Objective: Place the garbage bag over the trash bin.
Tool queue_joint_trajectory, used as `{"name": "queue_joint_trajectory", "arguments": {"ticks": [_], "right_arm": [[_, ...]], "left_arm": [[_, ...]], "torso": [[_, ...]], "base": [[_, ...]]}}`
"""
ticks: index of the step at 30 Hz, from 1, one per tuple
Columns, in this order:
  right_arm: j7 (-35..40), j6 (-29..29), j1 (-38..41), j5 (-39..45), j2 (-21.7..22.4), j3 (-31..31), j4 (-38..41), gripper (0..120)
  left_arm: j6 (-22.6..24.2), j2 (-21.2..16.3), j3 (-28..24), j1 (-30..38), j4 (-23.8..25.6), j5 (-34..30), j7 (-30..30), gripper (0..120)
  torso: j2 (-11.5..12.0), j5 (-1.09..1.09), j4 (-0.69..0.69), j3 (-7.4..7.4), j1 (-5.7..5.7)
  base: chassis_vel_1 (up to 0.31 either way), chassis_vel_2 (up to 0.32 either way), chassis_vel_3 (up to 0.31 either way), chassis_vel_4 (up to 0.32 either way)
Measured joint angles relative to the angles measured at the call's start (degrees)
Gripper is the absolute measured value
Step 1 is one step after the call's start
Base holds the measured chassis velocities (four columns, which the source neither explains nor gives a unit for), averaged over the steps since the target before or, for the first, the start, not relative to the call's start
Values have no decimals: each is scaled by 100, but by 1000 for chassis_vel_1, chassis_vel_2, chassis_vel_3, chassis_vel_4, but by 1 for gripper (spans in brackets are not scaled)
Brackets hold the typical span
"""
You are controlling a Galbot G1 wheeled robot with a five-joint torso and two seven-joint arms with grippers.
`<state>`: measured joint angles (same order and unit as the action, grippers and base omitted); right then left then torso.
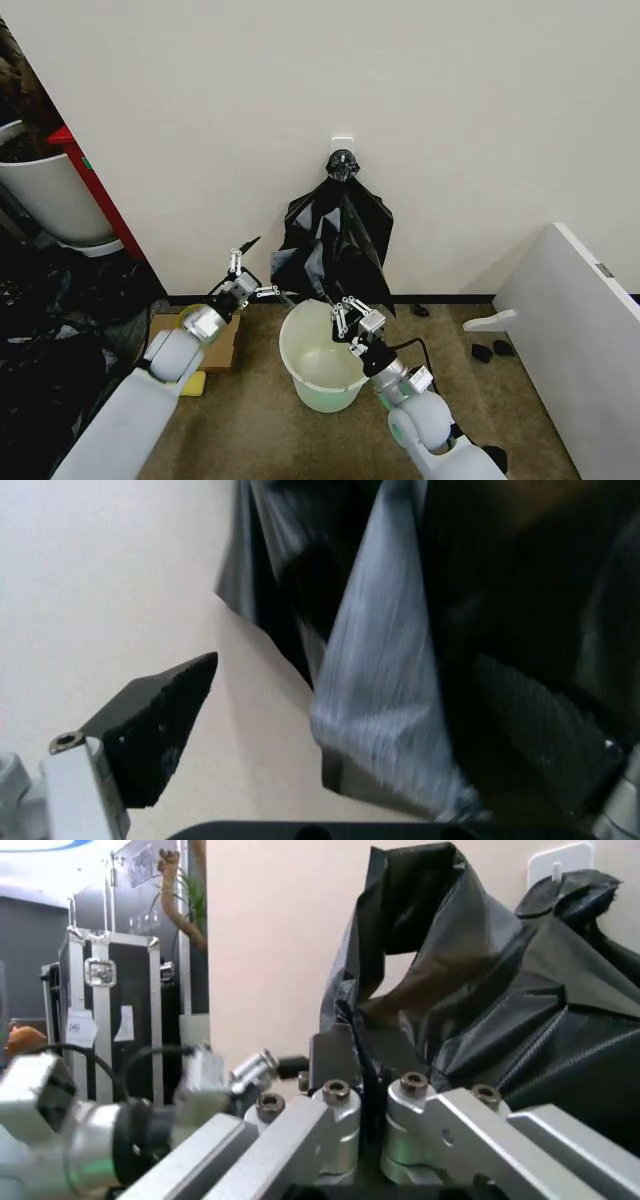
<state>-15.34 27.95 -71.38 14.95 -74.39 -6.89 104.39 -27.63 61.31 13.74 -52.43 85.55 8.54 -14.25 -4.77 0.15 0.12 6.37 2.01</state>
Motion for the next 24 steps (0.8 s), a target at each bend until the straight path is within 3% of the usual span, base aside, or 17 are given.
{"name": "queue_joint_trajectory", "arguments": {"ticks": [6, 18, 24], "right_arm": [[-6, 2, -1, -19, 33, -16, 66, 0], [-43, 28, -25, -35, 71, -18, 144, 0], [-87, 29, -40, -24, 124, -28, 189, 0]], "left_arm": [[-5, 180, -171, 166, -335, 178, -59, 91], [-28, 325, -212, 178, -474, 148, -53, 41], [-52, 380, -326, 335, -692, 16, -88, 26]], "torso": [[0, 0, 1, 0, 0], [0, -1, 0, -1, -1], [-1, -1, 1, -1, -1]], "base": [[0, 0, 0, 0], [0, 0, 0, 0], [0, 0, 0, 0]]}}
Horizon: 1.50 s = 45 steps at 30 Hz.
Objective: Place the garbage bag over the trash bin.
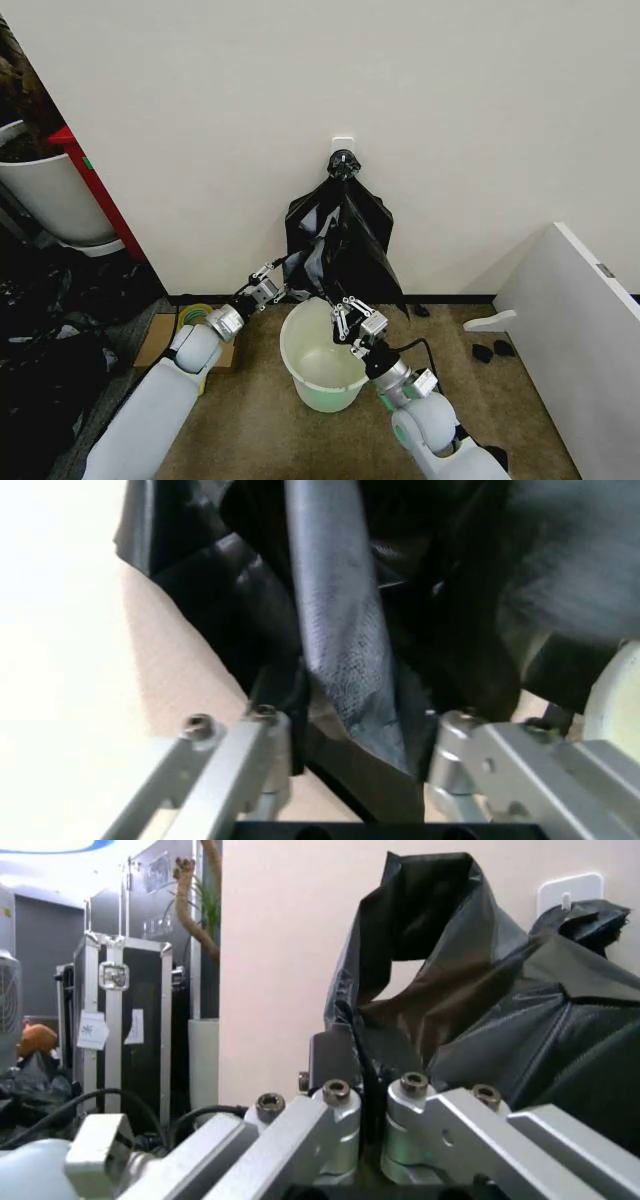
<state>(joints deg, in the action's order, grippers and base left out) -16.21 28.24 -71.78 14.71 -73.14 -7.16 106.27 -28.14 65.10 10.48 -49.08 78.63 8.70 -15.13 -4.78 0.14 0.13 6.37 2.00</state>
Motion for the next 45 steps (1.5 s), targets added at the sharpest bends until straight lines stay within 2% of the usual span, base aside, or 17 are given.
{"name": "queue_joint_trajectory", "arguments": {"ticks": [2, 3, 5, 10, 13, 14, 17, 18, 20, 21, 25, 27, 31, 33, 36, 42, 45], "right_arm": [[-6, 0, -29, -6, 4, -12, 27, 0], [-6, 0, -29, -6, 4, -12, 27, 0], [-5, 0, -55, -13, -2, -32, 53, 0], [126, -2, -92, -44, 21, -49, 68, 0], [1098, -228, -220, -197, 191, 73, 222, 0], [1098, -228, -220, -197, 191, 73, 222, 0], [2094, -773, -629, -240, 574, 264, 574, 0], [2094, -773, -629, -240, 574, 264, 574, 0], [2529, -1045, -915, -265, 832, 373, 814, 0], [2790, -1224, -1077, -236, 991, 468, 1012, 0], [3050, -1432, -1255, -123, 1151, 582, 1264, 0], [3237, -1634, -1489, 232, 1346, 754, 1769, 0], [2820, -1346, -1604, 361, 1368, 773, 2087, 0], [2291, -959, -1588, 357, 1286, 642, 2177, 0], [2103, -822, -1545, 418, 1198, 532, 2301, 0], [2088, -815, -1504, 507, 1080, 383, 2528, 0], [2406, -1182, -1543, 727, 1068, 416, 2889, 0]], "left_arm": [[-45, 42, -18, 78, -72, -55, -51, 14], [-45, 42, -18, 78, -72, -55, -51, 14], [-55, 45, 40, 37, 9, -147, -48, 5], [-58, 50, 336, -260, 391, -506, 57, 0], [72, 152, 628, -901, 1010, -1067, 803, 0], [72, 152, 628, -901, 1010, -1067, 803, 0], [642, 307, 709, -1710, 1803, -1526, 1921, 0], [642, 307, 709, -1710, 1803, -1526, 1921, 0], [926, 380, 721, -2142, 2262, -1653, 2457, 0], [1106, 402, 735, -2413, 2532, -1673, 2741, 0], [1274, 407, 746, -2682, 2858, -1674, 3034, 0], [1433, 385, 752, -2976, 3308, -1680, 3281, 0], [1442, 314, 759, -3101, 3734, -1835, 3275, 0], [1442, 232, 757, -3130, 4047, -2111, 3100, 0], [1434, 146, 738, -3116, 4265, -2473, 2829, 0], [1526, 96, 669, -3050, 4439, -3017, 2519, 0], [1805, 144, 569, -3043, 4625, -3376, 2533, 0]], "torso": [[0, 0, 1, 0, 0], [0, 0, 1, 0, 0], [0, 0, 1, 0, 0], [0, -1, 0, 0, 0], [0, -1, 0, -1, 0], [0, -1, 0, -1, 0], [0, -1, -3, -1, 0], [0, -1, -3, -1, 0], [0, 0, 4, -1, 0], [0, -2, 0, -1, -1], [0, -1, 0, -1, 0], [0, 0, 0, -1, 0], [-1, -1, 0, -1, 0], [0, -1, 0, -1, 0], [0, -2, 0, -1, 0], [0, -1, 0, 0, 1], [0, 0, 1, 0, 0]], "base": [[0, 0, 0, 0], [0, 0, 0, 0], [0, 0, 0, 0], [0, 0, 0, 0], [0, 0, 0, 0], [0, 0, 0, 0], [0, 0, 0, 0], [0, 0, 0, 0], [0, 0, 0, 0], [0, 0, 0, 0], [0, 0, 0, 0], [0, 0, 0, 0], [0, 0, 0, 0], [0, 0, 0, 0], [0, 0, 0, 0], [0, 0, 0, 0], [0, 0, 0, 0]]}}
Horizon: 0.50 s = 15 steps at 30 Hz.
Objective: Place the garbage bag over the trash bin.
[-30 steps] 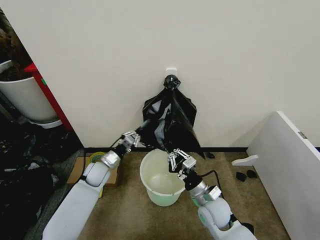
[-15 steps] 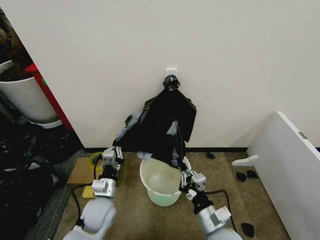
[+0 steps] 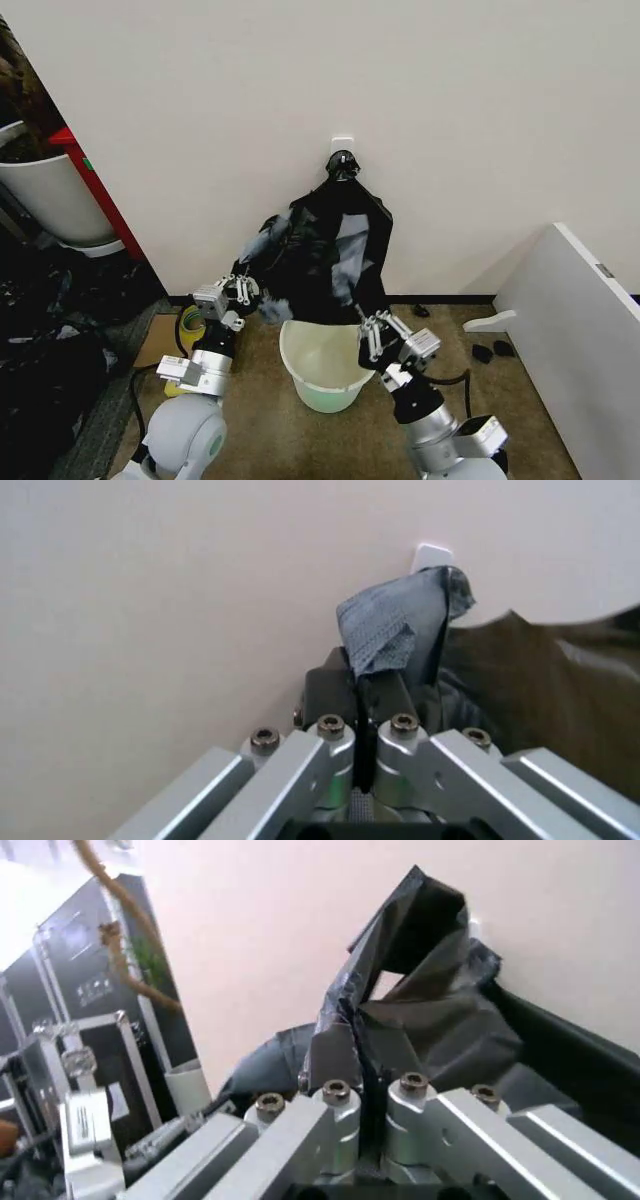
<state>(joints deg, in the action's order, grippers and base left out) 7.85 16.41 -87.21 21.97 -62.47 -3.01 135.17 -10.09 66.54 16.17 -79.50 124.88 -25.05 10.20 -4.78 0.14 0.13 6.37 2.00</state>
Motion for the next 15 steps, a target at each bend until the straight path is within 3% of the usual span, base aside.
{"name": "queue_joint_trajectory", "arguments": {"ticks": [7, 15], "right_arm": [[104, -149, 63, 180, 10, 9, -116, 0], [-105, -37, 280, 283, -94, 28, -931, 0]], "left_arm": [[158, 33, -60, -60, 46, -8, 67, 0], [35, 177, -104, -187, -450, 411, 160, 0]], "torso": [[0, -1, 0, 0, 0], [1, 0, 0, 0, 0]], "base": [[0, 0, 0, 0], [0, 0, 0, 0]]}}
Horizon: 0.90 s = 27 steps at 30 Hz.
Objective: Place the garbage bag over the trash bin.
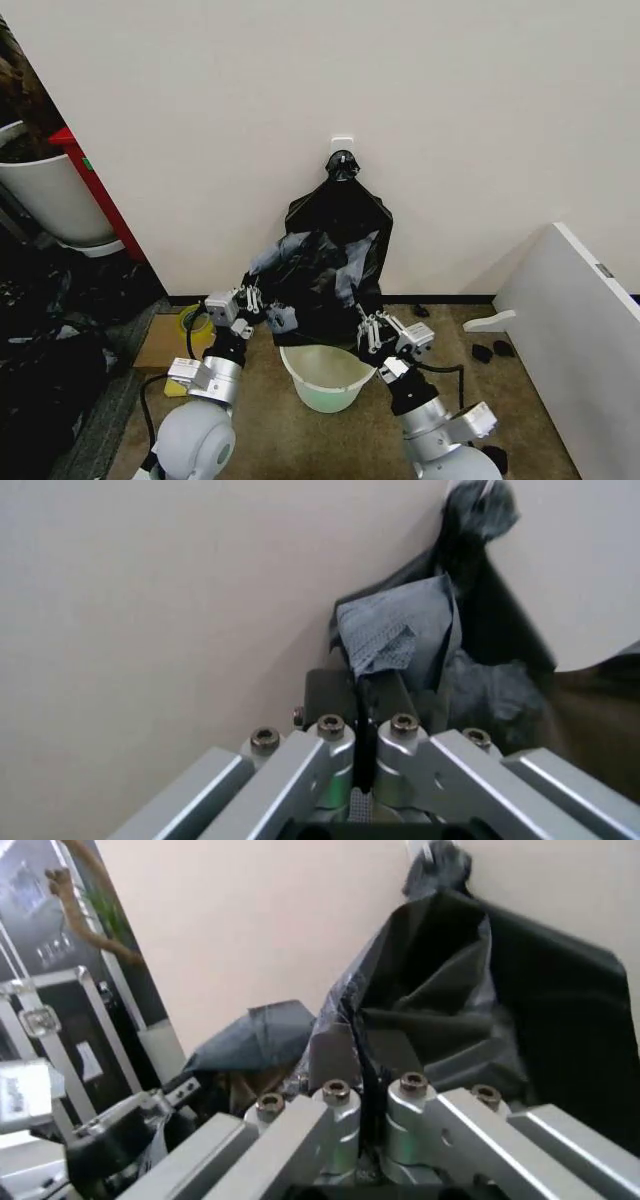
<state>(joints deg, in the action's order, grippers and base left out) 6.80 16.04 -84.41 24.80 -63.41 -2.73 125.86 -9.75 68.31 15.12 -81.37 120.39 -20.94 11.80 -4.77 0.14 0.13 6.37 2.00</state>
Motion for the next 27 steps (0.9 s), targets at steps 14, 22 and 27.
{"name": "queue_joint_trajectory", "arguments": {"ticks": [14, 22, 27], "right_arm": [[657, -566, 52, -154, 185, -7, -462, 0], [1661, -1768, -203, 398, 769, 158, 77, 0], [2079, -2471, -524, 798, 1256, 234, 751, 0]], "left_arm": [[-135, 271, -460, -113, -659, -10, 64, 0], [167, 282, -944, -569, -680, 782, 1022, 0], [513, 172, -943, -825, -417, 971, 1471, 0]], "torso": [[0, 0, 0, 0, 0], [0, 0, 0, 0, 0], [0, 1, 0, -1, 0]], "base": [[0, 0, 0, 0], [0, 0, 0, 0], [0, 0, 0, 0]]}}
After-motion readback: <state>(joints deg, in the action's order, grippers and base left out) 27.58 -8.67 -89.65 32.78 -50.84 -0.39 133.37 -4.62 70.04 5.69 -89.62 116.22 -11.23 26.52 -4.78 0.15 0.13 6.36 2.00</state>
